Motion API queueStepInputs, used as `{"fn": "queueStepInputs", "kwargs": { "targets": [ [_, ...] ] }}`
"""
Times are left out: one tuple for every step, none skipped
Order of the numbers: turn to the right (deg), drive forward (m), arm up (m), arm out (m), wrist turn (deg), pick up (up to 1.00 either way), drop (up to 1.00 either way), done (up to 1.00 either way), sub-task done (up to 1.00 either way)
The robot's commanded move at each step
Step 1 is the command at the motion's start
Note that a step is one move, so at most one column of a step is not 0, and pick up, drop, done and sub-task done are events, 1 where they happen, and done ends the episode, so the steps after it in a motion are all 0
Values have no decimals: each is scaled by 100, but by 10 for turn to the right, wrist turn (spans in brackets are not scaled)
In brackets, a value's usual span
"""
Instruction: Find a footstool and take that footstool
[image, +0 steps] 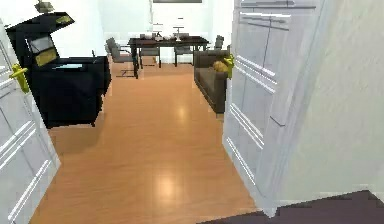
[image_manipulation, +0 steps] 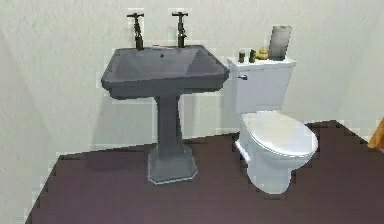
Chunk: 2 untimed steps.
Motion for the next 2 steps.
{"fn": "queueStepInputs", "kwargs": {
  "targets": [
    [0, 25, 0, 0, 0, 0, 0, 0, 0],
    [-150, 0, 0, 0, 0, 0, 0, 0, 0]
  ]
}}
